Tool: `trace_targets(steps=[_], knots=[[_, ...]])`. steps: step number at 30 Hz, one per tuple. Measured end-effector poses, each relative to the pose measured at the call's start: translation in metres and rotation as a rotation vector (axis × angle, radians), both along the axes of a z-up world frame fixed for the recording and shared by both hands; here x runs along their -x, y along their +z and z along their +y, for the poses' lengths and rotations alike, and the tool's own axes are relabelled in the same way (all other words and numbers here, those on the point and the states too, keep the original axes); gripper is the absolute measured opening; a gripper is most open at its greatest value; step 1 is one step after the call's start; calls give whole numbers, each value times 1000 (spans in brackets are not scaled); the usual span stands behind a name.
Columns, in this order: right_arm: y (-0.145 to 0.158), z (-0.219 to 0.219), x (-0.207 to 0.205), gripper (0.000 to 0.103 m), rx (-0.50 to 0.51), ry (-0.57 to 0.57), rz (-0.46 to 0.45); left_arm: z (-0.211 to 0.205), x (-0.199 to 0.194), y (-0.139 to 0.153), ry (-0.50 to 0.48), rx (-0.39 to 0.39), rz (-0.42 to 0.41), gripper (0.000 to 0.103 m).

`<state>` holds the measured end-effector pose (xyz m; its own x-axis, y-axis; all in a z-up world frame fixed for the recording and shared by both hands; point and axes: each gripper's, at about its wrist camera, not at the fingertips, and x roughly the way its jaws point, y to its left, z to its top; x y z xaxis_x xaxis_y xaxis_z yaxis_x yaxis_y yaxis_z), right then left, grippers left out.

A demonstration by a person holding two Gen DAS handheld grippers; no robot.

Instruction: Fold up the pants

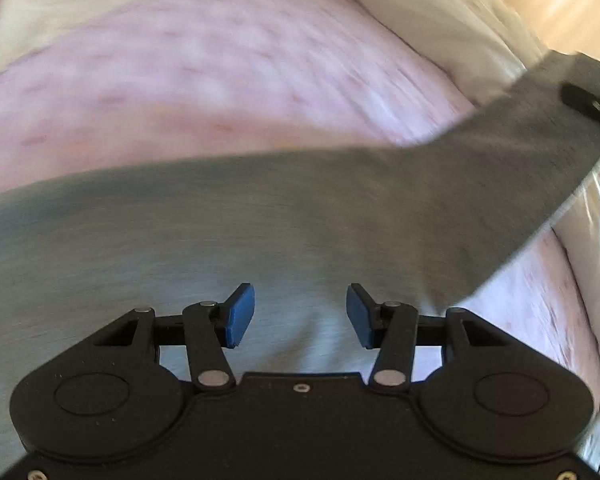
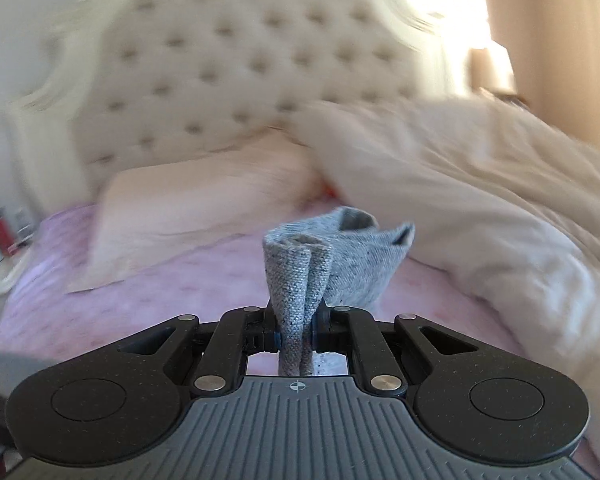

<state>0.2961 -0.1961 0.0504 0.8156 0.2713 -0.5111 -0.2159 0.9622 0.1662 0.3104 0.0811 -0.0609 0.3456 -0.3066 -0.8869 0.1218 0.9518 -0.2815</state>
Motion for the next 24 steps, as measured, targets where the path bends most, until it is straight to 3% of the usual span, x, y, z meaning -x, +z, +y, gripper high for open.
trace_targets(steps=[2, 5, 9, 11, 13, 15, 17, 20, 24], knots=[[2, 40, 12, 12, 14, 80, -36, 34, 11, 6, 66, -6, -10, 57], [-18, 107, 33, 12, 78, 206, -68, 80, 29, 5, 143, -37, -14, 57], [-90, 189, 63, 13, 206, 359, -12, 124, 49, -6, 251, -56, 9, 57], [-131, 217, 77, 21, 282, 438, 42, 142, 57, -13, 307, -57, 27, 57], [-156, 232, 92, 35, 366, 504, 65, 153, 63, -18, 348, -67, 43, 57], [-152, 228, 103, 38, 365, 535, 25, 160, 68, -20, 352, -63, 55, 57], [-133, 213, 102, 38, 273, 581, 61, 159, 70, -19, 343, -78, 51, 57], [-105, 189, 100, 39, 199, 586, 40, 157, 66, -14, 330, -95, 19, 57], [-89, 157, 89, 39, 120, 481, 57, 153, 43, -19, 303, 1, 27, 57]])
